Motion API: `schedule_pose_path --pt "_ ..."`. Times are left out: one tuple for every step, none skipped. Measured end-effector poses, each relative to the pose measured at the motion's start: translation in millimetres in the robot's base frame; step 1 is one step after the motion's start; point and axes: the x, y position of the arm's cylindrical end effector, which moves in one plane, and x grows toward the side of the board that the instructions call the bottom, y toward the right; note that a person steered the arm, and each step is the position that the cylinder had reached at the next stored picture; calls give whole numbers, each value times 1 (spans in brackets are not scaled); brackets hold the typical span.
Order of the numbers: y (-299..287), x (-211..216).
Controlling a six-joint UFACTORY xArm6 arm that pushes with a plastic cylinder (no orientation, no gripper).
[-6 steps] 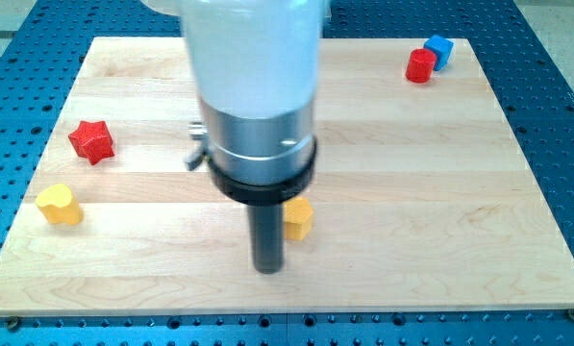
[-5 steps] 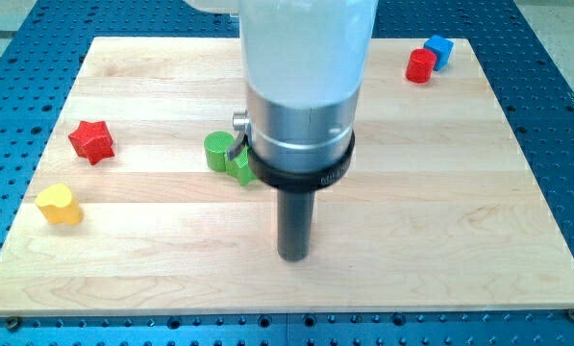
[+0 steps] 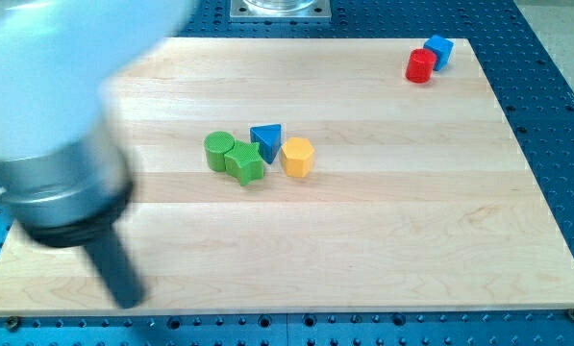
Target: Move the heart above the green blocks
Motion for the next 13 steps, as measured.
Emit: schedule_pose_path --pt "-71 -17" --pt "-71 -62" --pt "-62 -98" --pt "-55 -139" --pt "-59 -123" --pt "-103 -108" --pt "-75 -138" --pt "-32 -171" --pt "-31 -180" --pt "-54 -159" --pt "-115 -143" --pt "-68 -189" --pt "12 -226"
